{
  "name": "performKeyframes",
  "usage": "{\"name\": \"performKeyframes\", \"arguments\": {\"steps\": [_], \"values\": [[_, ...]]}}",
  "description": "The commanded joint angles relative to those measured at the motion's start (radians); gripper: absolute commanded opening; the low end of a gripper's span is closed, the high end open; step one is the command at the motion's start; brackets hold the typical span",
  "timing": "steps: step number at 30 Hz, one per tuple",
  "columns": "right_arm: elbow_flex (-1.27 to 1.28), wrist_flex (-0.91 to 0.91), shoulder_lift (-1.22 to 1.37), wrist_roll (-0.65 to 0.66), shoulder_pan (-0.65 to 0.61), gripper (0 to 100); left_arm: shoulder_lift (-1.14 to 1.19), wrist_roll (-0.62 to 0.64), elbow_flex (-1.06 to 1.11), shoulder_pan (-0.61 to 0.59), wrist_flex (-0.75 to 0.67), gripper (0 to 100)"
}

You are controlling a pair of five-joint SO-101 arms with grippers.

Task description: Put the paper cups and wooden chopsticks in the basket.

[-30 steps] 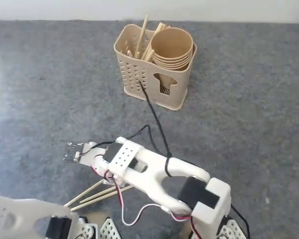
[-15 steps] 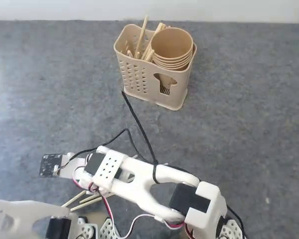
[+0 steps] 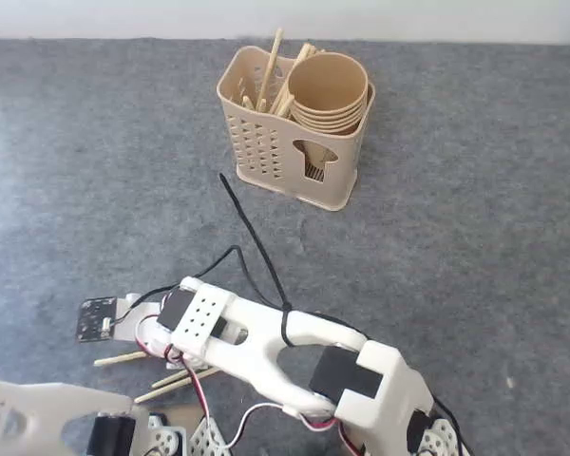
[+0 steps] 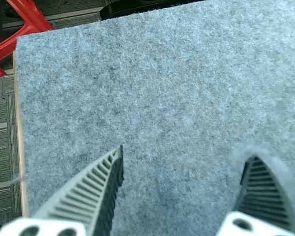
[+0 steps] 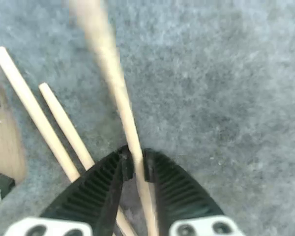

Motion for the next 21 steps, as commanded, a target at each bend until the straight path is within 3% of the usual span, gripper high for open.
{"name": "performKeyframes", "arguments": {"steps": [1, 6, 10, 16, 21], "values": [[-0.077, 0.084, -0.110, 0.009, 0.012, 0.7, -0.012, 0.009, -0.048, -0.006, -0.025, 36], [-0.173, 0.225, -0.314, 0.006, 0.088, 0.8, -0.012, 0.009, -0.048, -0.006, -0.021, 36], [-0.233, 0.239, -0.526, -0.025, 0.166, 0.8, -0.012, 0.009, -0.047, -0.005, -0.018, 36], [-0.250, 0.101, -0.826, -0.233, 0.223, 0.8, -0.014, 0.009, -0.024, 0.015, -0.017, 36], [-0.249, -0.015, -0.969, -0.313, 0.314, 0.8, -0.014, 0.009, -0.008, 0.020, -0.017, 36]]}}
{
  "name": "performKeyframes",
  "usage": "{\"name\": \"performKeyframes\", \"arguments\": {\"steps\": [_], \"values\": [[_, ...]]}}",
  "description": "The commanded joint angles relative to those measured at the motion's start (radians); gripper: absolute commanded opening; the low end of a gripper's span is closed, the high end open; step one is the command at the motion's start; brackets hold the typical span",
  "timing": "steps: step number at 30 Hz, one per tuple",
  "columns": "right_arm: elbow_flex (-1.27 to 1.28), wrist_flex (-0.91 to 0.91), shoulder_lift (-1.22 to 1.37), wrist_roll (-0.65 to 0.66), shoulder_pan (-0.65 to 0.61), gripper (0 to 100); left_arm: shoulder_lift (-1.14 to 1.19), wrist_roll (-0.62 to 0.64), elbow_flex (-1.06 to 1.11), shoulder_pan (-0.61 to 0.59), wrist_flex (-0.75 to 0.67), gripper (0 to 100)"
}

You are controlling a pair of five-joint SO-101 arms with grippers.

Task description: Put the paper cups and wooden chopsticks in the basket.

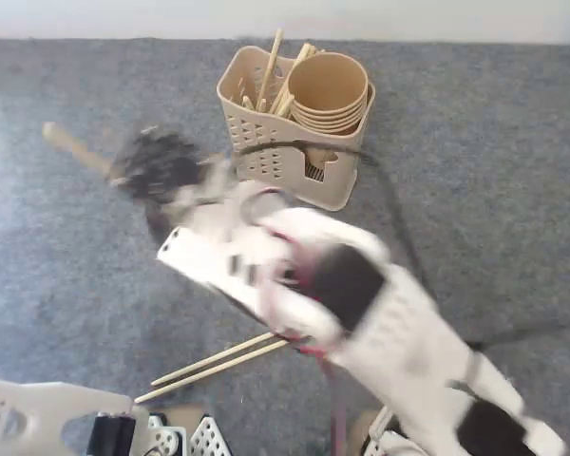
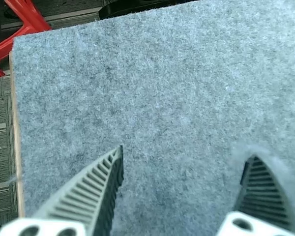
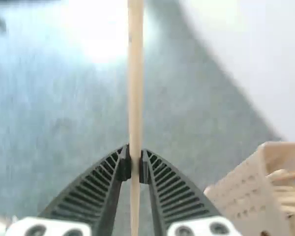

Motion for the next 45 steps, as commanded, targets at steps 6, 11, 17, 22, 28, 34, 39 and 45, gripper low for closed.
{"name": "performKeyframes", "arguments": {"steps": [6, 11, 17, 22, 28, 34, 39, 45], "values": [[-0.044, -0.266, -0.079, -0.052, 0.232, 0.8, -0.014, 0.009, -0.013, 0.002, -0.017, 36], [0.052, -0.558, 0.004, -0.084, 0.358, 0.8, -0.014, 0.009, -0.013, -0.005, -0.018, 36], [0.192, -0.977, 0.182, -0.077, 0.469, 0.8, -0.015, 0.009, -0.015, -0.014, -0.021, 36], [0.195, -1.164, 0.351, -0.077, 0.519, 0.8, -0.014, 0.009, -0.015, -0.014, -0.023, 36], [0.195, -1.145, 0.446, -0.080, 0.530, 1.3, -0.014, 0.009, -0.013, -0.005, -0.023, 36], [0.195, -1.006, 0.440, -0.078, 0.524, 6.2, -0.012, 0.009, -0.008, 0.009, -0.020, 36], [0.195, -0.937, 0.432, -0.083, 0.529, 17.8, -0.012, 0.009, -0.008, 0.011, -0.017, 36], [0.137, -0.800, 0.317, -0.083, 0.516, 13.9, -0.025, 0.005, -0.051, 0.034, 0.100, 36]]}}
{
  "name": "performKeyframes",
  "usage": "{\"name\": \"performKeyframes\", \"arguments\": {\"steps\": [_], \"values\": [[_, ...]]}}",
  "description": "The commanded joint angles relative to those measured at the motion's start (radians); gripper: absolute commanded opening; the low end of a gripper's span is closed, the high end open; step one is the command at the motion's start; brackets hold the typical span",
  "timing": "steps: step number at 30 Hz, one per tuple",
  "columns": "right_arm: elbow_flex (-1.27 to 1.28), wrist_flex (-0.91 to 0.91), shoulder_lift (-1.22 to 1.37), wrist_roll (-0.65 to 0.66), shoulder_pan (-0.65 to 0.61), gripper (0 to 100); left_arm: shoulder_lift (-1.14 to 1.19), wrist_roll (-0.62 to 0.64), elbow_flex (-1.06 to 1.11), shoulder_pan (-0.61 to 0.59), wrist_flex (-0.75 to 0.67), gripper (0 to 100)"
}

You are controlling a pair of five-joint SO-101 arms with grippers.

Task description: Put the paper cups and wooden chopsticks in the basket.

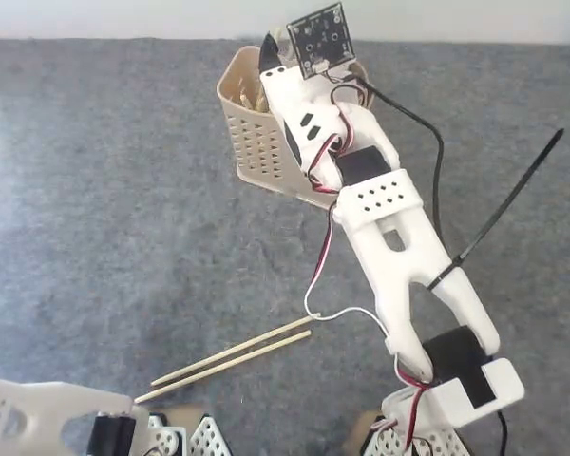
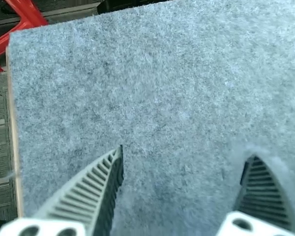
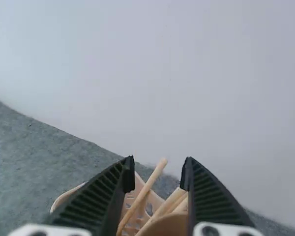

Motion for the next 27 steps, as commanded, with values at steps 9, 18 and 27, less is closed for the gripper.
{"name": "performKeyframes", "arguments": {"steps": [9, 18, 27], "values": [[-0.141, 0.659, -0.521, -0.011, -0.010, 2.3, -0.025, -0.273, -0.274, 0.218, 0.529, 36], [-0.141, 1.043, -0.731, -0.080, 0.088, 0.7, -0.025, -0.367, -0.427, 0.397, 0.810, 35], [-0.135, 1.362, -0.739, -0.083, 0.163, 0.7, -0.255, -0.356, -0.386, 0.528, 0.842, 29]]}}
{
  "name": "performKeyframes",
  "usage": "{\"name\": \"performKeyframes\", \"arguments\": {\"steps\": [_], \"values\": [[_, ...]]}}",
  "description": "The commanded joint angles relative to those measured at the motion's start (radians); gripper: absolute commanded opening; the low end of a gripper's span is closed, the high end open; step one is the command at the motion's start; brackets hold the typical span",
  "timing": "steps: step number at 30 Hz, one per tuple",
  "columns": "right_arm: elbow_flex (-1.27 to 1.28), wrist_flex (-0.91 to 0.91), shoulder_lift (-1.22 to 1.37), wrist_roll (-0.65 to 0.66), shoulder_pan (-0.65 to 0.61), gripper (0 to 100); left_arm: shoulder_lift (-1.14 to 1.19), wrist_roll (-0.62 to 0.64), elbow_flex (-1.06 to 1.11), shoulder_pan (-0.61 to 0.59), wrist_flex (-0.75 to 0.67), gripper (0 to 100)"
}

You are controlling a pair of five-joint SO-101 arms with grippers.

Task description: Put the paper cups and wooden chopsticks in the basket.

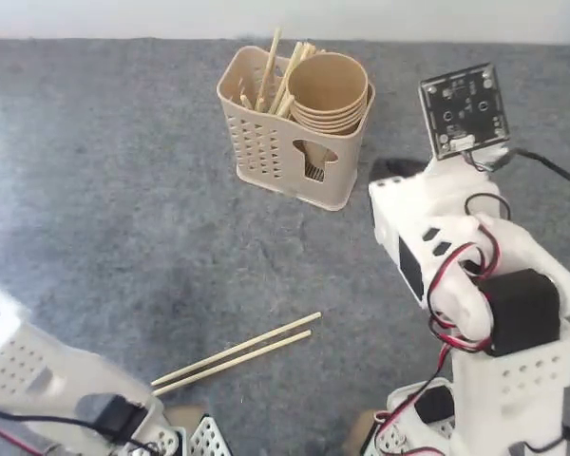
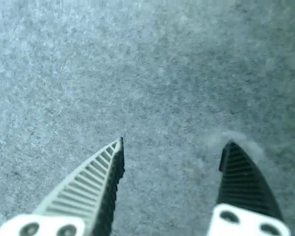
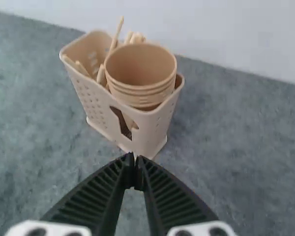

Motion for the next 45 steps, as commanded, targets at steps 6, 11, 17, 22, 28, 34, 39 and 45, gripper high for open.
{"name": "performKeyframes", "arguments": {"steps": [6, 11, 17, 22, 28, 34, 39, 45], "values": [[-0.020, 0.182, -0.025, -0.014, 0.016, 0.7, -0.511, -0.005, 0.329, 0.209, 0.031, 29], [0.110, 0.228, -0.033, -0.005, 0.018, 0.7, -0.747, -0.012, 0.630, 0.358, -0.046, 29], [0.247, 0.231, -0.036, 0.077, 0.091, 0.7, -0.959, -0.173, 0.966, 0.551, -0.051, 29], [0.293, 0.209, -0.036, 0.147, 0.232, 0.7, -1.030, -0.385, 1.155, 0.706, 0.041, 29], [0.381, 0.147, -0.036, 0.180, 0.297, 0.7, -0.997, -0.413, 1.386, 0.979, 0.040, 29], [0.445, 0.087, -0.036, 0.184, 0.348, 0.7, -0.950, -0.416, 1.405, 1.103, 0.037, 29], [0.500, 0.044, -0.036, 0.258, 0.361, 0.7, -0.941, -0.427, 1.438, 1.211, -0.043, 29], [0.516, 0.030, -0.036, 0.262, 0.363, 0.7, -0.950, -0.430, 1.681, 1.341, -0.379, 29]]}}
